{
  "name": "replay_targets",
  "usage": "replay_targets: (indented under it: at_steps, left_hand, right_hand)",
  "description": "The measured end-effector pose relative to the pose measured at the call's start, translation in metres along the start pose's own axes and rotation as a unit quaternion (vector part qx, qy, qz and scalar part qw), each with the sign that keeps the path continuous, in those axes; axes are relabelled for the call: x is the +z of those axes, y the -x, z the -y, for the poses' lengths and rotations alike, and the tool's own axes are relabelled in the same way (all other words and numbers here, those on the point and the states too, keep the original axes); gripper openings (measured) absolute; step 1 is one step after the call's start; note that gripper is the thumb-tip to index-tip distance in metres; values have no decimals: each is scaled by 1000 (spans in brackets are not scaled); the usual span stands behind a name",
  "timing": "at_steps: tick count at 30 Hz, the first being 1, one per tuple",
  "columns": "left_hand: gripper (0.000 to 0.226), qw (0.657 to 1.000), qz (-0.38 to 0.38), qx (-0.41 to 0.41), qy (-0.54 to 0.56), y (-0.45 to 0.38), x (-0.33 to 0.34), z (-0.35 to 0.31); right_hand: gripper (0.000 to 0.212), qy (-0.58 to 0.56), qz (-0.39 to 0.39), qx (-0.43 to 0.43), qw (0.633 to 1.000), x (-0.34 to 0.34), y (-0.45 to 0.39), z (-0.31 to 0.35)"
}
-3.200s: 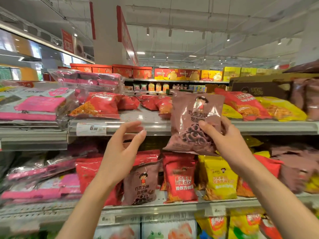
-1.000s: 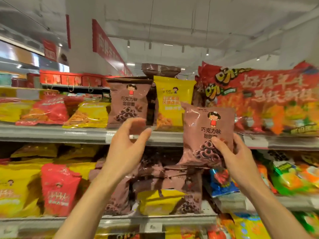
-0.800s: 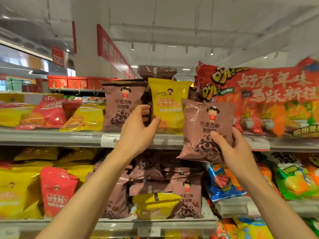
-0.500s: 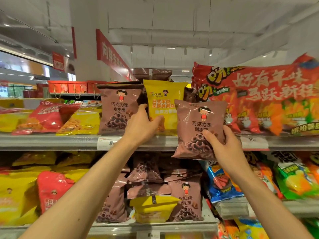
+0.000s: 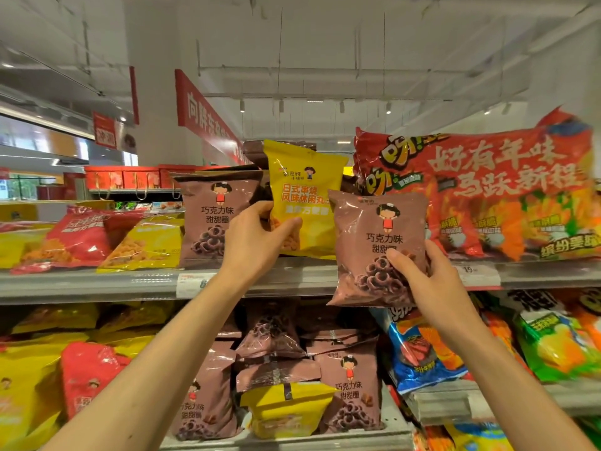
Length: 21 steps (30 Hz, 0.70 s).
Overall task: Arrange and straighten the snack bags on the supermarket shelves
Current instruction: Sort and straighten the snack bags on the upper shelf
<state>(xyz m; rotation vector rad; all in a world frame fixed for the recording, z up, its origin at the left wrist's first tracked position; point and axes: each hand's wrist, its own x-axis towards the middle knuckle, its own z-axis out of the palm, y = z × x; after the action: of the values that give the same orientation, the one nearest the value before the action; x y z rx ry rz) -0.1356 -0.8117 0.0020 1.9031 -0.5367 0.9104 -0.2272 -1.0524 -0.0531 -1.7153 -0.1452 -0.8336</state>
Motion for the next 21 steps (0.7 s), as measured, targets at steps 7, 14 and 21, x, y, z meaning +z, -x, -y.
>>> replay_targets:
  at_steps: [7,14,21]
  left_hand:
    - [63,998,-50,-20,-11,10,-47,10]
    - [30,997,-68,-21,-3,24,-95,10]
    - [36,998,-59,-32,-15,30,-109,25]
  right_hand:
    - [18,7,-3,-15,1000,10,-7,5]
    - [37,46,-29,-53,997,46,-43,24]
    - [64,88,-12,-66,994,92,-68,29]
